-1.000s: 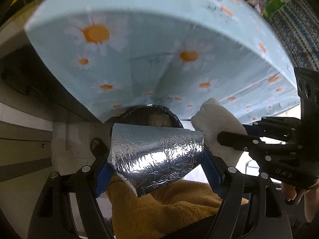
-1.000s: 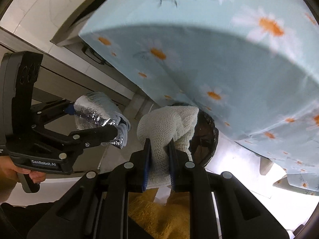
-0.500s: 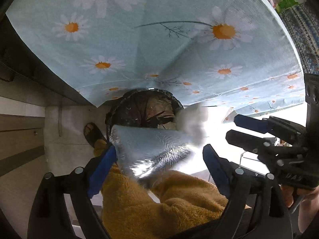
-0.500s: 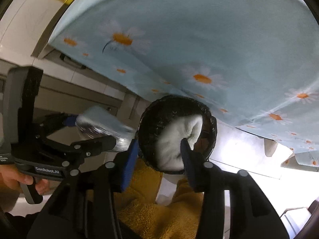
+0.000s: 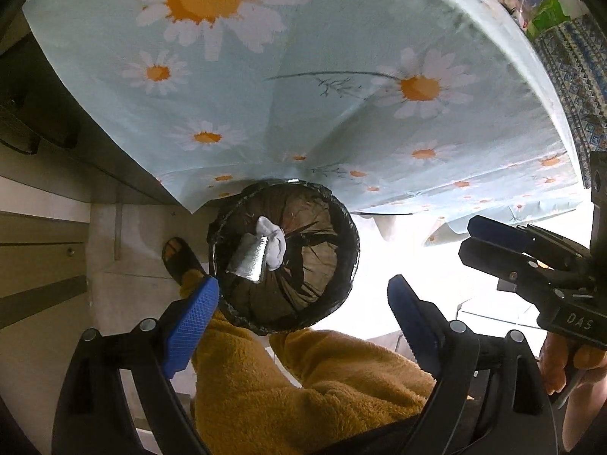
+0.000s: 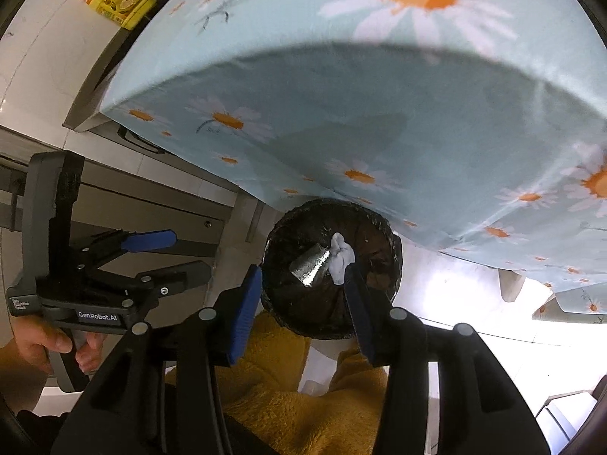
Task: Collect trash
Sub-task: 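Open both tools to drop the foil and cloth into the bin, then lift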
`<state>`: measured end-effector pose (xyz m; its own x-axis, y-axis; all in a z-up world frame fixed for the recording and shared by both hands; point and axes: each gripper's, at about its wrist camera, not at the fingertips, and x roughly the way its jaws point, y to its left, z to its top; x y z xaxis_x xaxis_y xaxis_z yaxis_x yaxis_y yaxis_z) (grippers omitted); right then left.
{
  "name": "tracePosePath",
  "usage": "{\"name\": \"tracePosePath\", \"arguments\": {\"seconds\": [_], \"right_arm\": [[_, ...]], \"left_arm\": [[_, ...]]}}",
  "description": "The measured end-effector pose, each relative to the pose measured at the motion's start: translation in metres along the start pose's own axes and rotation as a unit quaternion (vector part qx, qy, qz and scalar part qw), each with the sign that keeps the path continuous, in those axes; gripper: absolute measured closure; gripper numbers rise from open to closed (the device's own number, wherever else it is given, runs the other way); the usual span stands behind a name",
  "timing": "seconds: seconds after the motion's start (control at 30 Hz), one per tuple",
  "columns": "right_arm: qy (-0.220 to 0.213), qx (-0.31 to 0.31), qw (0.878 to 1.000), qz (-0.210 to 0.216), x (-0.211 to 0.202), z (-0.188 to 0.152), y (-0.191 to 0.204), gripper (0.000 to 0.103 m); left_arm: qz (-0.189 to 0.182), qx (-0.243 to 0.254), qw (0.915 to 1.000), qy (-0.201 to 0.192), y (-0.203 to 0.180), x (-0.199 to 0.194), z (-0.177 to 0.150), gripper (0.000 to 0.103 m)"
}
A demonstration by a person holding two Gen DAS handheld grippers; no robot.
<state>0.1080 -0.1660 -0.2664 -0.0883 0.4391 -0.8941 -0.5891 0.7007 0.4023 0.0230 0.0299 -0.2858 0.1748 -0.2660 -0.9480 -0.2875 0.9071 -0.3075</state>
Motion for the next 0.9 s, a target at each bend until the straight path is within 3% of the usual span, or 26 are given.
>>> {"name": "tracePosePath", "arguments": {"seconds": [0.33, 0.57, 0.9], "right_arm": [[-0.059, -0.025, 0.998, 0.020, -0.055, 0.005, 0.006, 0.055], [-0.124, -0.052, 0.990, 0.038, -0.114, 0.007, 0.003, 0.052], [-0.179, -0.066, 0.981, 0.036, -0.150, 0.025, -0.008, 0.043]], "left_arm": [[0.013, 0.013, 0.9983, -0.055, -0.022, -0.049, -0.001, 0.015], [0.029, 0.030, 0.9920, -0.119, -0.058, -0.102, 0.001, 0.015], [0.040, 0.067, 0.9816, -0.174, -0.101, -0.148, 0.013, 0.015]]}}
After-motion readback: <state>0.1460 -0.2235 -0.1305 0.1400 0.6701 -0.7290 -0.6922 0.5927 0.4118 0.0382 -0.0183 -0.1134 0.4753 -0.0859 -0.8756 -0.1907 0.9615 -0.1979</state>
